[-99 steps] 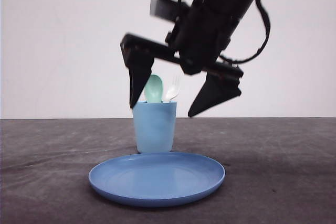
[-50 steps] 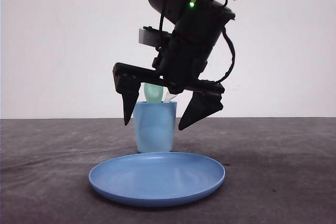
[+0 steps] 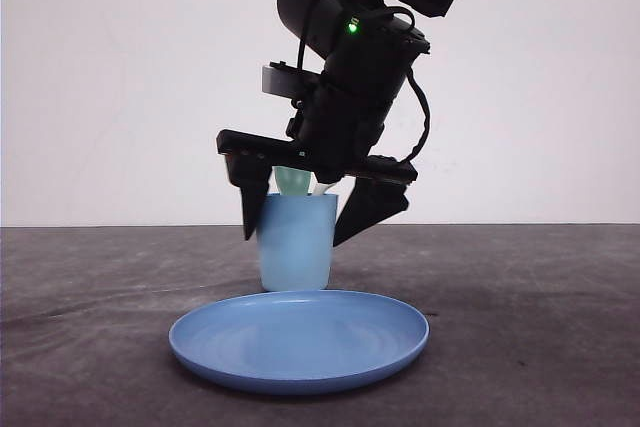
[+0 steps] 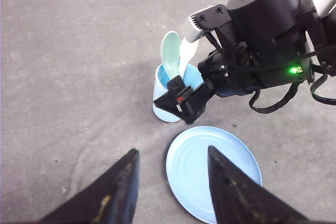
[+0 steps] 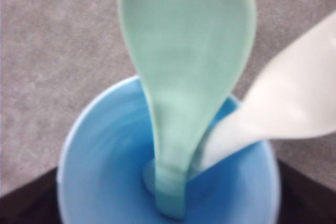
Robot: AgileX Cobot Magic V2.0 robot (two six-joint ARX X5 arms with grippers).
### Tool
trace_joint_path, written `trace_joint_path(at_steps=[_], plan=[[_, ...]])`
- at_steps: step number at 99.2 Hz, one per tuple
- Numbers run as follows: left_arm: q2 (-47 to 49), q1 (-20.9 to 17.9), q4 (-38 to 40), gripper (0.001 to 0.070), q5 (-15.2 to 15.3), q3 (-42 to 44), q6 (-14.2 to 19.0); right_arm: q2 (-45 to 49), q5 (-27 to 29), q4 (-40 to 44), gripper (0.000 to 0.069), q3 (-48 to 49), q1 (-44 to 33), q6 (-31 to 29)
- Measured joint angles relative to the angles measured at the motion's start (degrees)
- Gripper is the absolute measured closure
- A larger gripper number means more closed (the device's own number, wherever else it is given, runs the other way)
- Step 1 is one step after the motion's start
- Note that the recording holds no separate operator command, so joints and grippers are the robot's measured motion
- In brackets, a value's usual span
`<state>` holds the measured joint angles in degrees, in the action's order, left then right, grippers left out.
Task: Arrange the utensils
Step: 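Lower the open right gripper around the cup rim and close it, then lift the cup and lower it onto the center of the blue plate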
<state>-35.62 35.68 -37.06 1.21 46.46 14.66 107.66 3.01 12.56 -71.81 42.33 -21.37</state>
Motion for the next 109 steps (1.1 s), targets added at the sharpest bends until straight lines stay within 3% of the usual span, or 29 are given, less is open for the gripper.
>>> trace_joint_path(at_steps=[6,16,38,77,109], plan=[[0.00,0.00,0.00,0.0471,0.00,0.00,0.00,0.00,0.04,0.07,0.0238,-0.04,0.02,0.42],[0.00,0.00,0.00,0.0471,0.00,0.00,0.00,0.00,0.07,0.35,0.0262,-0.15,0.00,0.57],[0.00,0.02,-0.02,0.0471,0.02,0.00,0.00,-3.23,0.04,5.97,0.0266,-0.79,0.04,2.38],[0.00,0.00,0.00,0.0471,0.00,0.00,0.00,-25.16,0.04,19.89,0.0266,-1.66,4.74,7.48],[-0.02,0.02,0.00,0.0471,0.00,0.00,0.00,-26.77,3.45,25.92,0.0266,0.22,11.06,8.07]])
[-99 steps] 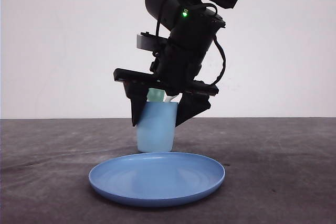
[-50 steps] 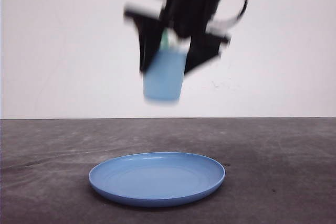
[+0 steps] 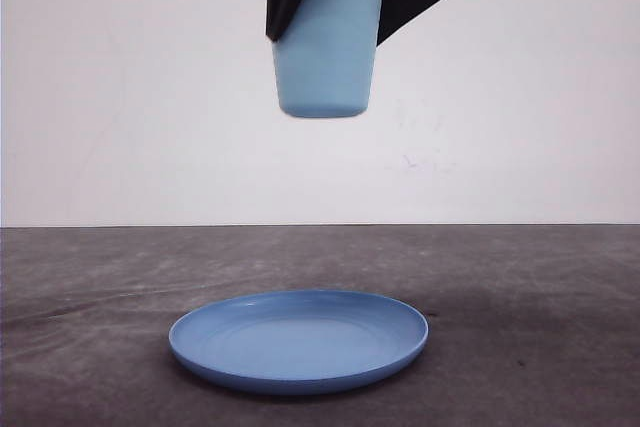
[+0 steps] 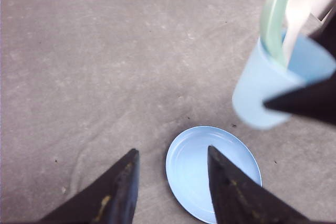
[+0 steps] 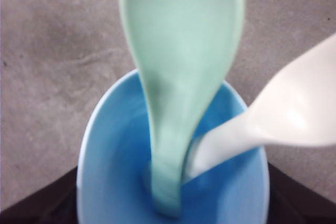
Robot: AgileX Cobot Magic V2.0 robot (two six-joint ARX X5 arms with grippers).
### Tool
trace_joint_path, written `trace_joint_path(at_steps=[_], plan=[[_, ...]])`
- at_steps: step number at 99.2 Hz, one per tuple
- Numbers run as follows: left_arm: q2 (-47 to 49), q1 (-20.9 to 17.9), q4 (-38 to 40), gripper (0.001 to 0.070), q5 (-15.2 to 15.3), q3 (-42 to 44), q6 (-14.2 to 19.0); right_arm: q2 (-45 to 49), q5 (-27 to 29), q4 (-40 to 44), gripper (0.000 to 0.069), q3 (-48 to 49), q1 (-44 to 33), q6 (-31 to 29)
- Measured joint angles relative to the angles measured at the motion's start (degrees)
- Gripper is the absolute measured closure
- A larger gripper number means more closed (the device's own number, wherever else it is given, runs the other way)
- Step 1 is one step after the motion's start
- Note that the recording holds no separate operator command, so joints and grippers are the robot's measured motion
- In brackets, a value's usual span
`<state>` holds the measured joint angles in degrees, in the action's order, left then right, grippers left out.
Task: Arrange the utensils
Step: 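Lift the cup and lower it onto the center of the blue plate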
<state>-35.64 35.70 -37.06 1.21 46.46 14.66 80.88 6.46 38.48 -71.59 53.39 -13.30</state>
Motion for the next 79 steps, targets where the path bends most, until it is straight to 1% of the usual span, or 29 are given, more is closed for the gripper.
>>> trace_joint_path(at_steps=[19,37,49,60,79], plan=[[0.02,0.00,0.00,0.0471,0.00,0.00,0.00,0.00,2.01,-6.27,0.0267,7.96,3.39,-1.60],[0.02,0.00,-0.04,0.0471,0.00,0.00,0.00,0.00,2.47,-17.59,0.0267,18.45,4.74,-5.03],[0.00,0.00,-0.02,0.0471,0.00,0.00,0.00,0.13,4.04,-23.82,0.0267,24.28,4.74,-6.69],[0.02,0.00,-0.04,0.0471,0.00,0.00,0.00,0.74,5.42,-27.36,0.0267,26.40,4.68,-7.65],[0.00,0.00,-0.02,0.0471,0.00,0.00,0.00,3.76,5.33,-31.85,0.0267,26.51,4.74,-9.09]])
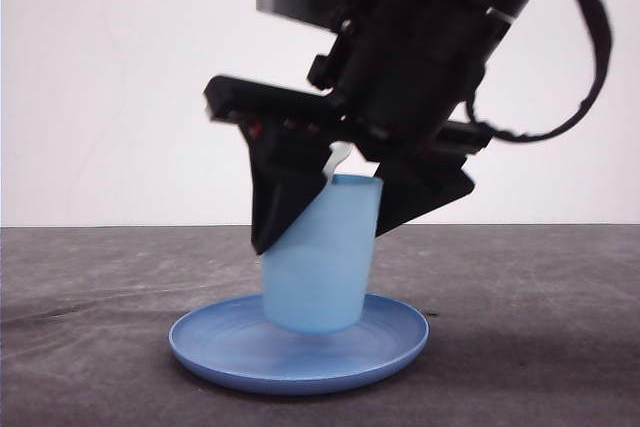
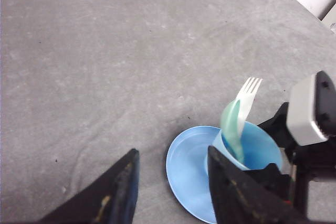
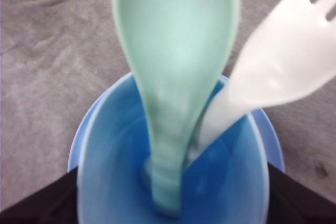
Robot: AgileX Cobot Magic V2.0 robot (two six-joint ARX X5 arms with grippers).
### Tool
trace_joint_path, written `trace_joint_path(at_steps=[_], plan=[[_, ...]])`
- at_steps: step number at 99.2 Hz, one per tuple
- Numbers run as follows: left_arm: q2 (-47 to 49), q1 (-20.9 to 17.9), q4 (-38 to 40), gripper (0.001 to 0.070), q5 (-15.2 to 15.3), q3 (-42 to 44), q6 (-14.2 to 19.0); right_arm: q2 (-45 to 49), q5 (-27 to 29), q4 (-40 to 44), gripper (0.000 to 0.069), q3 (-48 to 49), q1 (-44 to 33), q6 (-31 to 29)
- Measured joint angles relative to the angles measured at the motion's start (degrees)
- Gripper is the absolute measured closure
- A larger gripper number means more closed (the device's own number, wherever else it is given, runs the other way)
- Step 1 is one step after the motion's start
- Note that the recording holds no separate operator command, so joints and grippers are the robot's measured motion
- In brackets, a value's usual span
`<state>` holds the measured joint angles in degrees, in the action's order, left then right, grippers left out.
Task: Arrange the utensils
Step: 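Lift the cup and lower it onto the center of the blue plate, then open the right gripper and raise it away from the cup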
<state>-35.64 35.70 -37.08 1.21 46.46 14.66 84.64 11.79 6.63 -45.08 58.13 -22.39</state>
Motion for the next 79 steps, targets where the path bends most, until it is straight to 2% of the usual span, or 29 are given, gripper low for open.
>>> trace_joint_path(at_steps=[29,33,42,47,60,79], plan=[[0.00,0.00,-0.04,0.0471,0.00,0.00,0.00,1.40,-0.04,-0.37,0.0264,0.02,0.26,-0.61],[0.00,0.00,-0.04,0.0471,0.02,0.00,0.00,1.51,-0.07,0.00,0.0239,0.02,0.26,-0.59],[0.02,0.00,-0.04,0.0471,0.00,0.00,0.00,1.84,-0.17,0.37,0.0133,0.02,0.26,-0.70],[0.00,0.00,-0.07,0.0471,0.02,0.00,0.00,1.86,-0.17,0.46,0.0102,0.02,0.28,-0.83],[0.00,0.00,-0.07,0.0471,0.00,0.00,0.00,1.79,-0.24,1.11,0.0080,0.02,0.26,-1.03],[0.02,0.00,-0.07,0.0471,0.02,0.00,0.00,-2.73,-0.26,8.04,0.0079,-1.77,0.42,-1.03]])
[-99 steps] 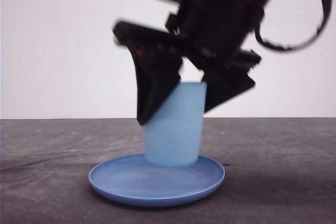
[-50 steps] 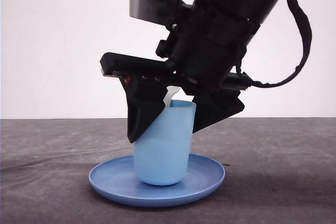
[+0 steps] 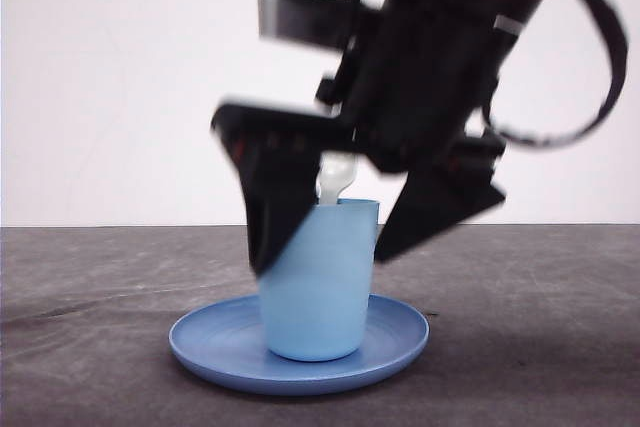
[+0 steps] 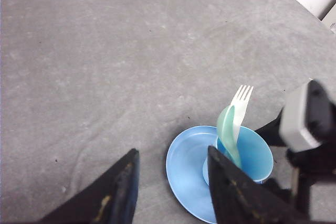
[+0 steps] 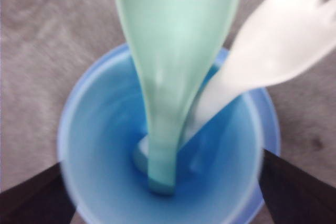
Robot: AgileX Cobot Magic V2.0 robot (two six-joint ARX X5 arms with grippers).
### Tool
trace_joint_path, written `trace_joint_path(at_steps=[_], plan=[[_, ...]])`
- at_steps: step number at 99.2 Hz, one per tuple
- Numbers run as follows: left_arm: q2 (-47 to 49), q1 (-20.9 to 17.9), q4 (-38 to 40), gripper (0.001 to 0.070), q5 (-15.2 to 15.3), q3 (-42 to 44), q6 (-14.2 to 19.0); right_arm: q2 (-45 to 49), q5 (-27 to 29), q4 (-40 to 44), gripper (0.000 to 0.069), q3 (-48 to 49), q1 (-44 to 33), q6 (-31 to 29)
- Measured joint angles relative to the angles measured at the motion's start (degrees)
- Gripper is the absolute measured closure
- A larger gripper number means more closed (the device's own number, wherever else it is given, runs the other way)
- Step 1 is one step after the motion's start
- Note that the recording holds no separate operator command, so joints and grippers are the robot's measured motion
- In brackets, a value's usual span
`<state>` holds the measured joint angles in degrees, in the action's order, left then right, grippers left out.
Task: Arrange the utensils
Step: 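Open the right gripper and raise it away from the cup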
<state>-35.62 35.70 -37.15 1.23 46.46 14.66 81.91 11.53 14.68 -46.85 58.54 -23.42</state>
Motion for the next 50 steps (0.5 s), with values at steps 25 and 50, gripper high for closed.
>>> trace_joint_path(at_steps=[25,50], plan=[[0.00,0.00,0.02,0.0471,-0.02,0.00,0.00,-11.78,0.39,9.33,0.0079,-5.22,0.33,0.04],[0.92,0.00,0.04,0.0471,-0.02,0.00,0.00,-26.36,6.40,11.41,0.0079,-5.77,0.33,1.01]])
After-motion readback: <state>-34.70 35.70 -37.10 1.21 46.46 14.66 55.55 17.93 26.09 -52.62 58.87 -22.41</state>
